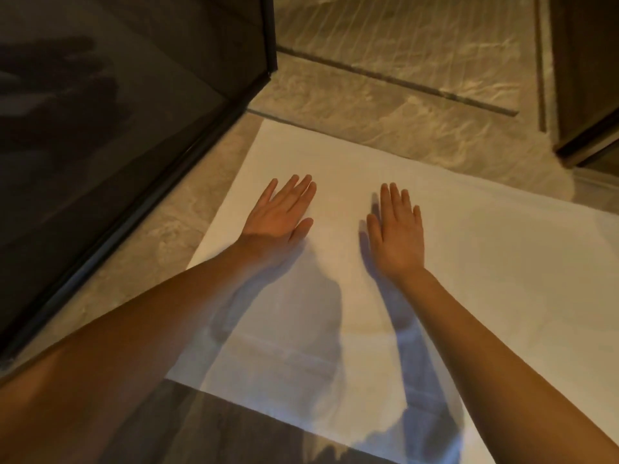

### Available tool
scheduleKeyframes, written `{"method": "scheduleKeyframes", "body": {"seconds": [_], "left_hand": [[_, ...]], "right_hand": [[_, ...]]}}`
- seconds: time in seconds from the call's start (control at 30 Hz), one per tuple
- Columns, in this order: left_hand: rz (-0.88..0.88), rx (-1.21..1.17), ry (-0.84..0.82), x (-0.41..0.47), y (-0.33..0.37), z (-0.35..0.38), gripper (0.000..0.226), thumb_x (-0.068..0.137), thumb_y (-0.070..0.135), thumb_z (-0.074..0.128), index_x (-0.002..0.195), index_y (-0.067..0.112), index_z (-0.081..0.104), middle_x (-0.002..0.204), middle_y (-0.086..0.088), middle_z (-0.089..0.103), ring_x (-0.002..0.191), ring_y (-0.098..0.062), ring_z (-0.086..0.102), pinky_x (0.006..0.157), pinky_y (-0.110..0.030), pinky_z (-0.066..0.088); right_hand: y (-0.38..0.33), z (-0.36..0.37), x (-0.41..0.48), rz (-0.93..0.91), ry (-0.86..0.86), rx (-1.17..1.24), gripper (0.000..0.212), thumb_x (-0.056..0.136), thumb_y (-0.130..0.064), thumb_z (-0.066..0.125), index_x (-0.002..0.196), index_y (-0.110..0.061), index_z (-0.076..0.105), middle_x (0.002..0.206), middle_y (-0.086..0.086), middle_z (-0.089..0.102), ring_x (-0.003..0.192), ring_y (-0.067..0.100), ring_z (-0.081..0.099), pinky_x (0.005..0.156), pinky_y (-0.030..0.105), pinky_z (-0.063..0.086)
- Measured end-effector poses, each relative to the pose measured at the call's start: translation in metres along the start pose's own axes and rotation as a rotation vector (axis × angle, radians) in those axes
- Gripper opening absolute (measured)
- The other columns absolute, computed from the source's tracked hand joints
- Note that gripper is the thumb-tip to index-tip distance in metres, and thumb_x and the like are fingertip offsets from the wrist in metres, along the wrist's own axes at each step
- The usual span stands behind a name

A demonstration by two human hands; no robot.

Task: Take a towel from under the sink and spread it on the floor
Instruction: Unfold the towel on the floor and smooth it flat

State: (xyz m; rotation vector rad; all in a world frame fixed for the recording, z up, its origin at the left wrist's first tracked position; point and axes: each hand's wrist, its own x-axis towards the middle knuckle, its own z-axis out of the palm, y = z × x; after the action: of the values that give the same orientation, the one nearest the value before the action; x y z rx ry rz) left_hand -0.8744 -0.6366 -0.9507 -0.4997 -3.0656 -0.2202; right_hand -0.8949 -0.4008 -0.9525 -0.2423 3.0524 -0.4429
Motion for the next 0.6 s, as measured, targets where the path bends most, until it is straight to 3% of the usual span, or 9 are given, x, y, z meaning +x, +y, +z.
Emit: {"method": "scheduleKeyframes", "body": {"seconds": [0.17,0.33,0.43,0.6], "left_hand": [[-0.017,0.065,-0.099,0.074,-0.002,0.011,0.057,0.104,0.035,0.016,0.156,0.014,0.004,0.165,-0.003,0.002,0.151,-0.018,-0.001,0.121,-0.038,-0.005],[-0.038,0.035,-0.177,0.100,-0.023,0.026,0.056,0.105,0.034,0.015,0.156,0.017,0.002,0.165,0.000,-0.001,0.150,-0.016,-0.005,0.121,-0.037,-0.005],[-0.013,0.001,-0.153,0.096,-0.048,0.036,0.058,0.103,0.040,0.013,0.156,0.019,0.002,0.164,0.001,-0.002,0.150,-0.014,-0.006,0.121,-0.035,-0.004],[-0.078,-0.004,-0.101,0.089,-0.078,0.042,0.063,0.098,0.046,0.010,0.156,0.021,0.006,0.164,0.001,0.001,0.150,-0.014,-0.003,0.120,-0.033,-0.006]], "right_hand": [[-0.053,0.018,0.070,-0.032,-0.054,-0.045,0.058,0.105,-0.033,0.021,0.157,-0.012,0.008,0.165,0.006,0.006,0.152,0.023,0.002,0.122,0.041,0.003],[-0.060,0.037,0.104,-0.047,-0.114,-0.115,0.058,0.105,-0.033,0.018,0.157,-0.012,0.006,0.165,0.003,0.004,0.152,0.022,-0.001,0.122,0.042,0.003],[-0.037,0.041,0.101,-0.058,-0.096,-0.079,0.061,0.104,-0.041,0.018,0.157,-0.013,0.006,0.165,0.001,0.005,0.152,0.021,0.000,0.122,0.041,0.001],[0.061,0.017,0.060,0.161,-0.014,-0.092,0.071,0.097,-0.050,0.010,0.157,-0.013,0.009,0.165,0.002,0.008,0.151,0.021,0.004,0.122,0.040,0.004]]}}
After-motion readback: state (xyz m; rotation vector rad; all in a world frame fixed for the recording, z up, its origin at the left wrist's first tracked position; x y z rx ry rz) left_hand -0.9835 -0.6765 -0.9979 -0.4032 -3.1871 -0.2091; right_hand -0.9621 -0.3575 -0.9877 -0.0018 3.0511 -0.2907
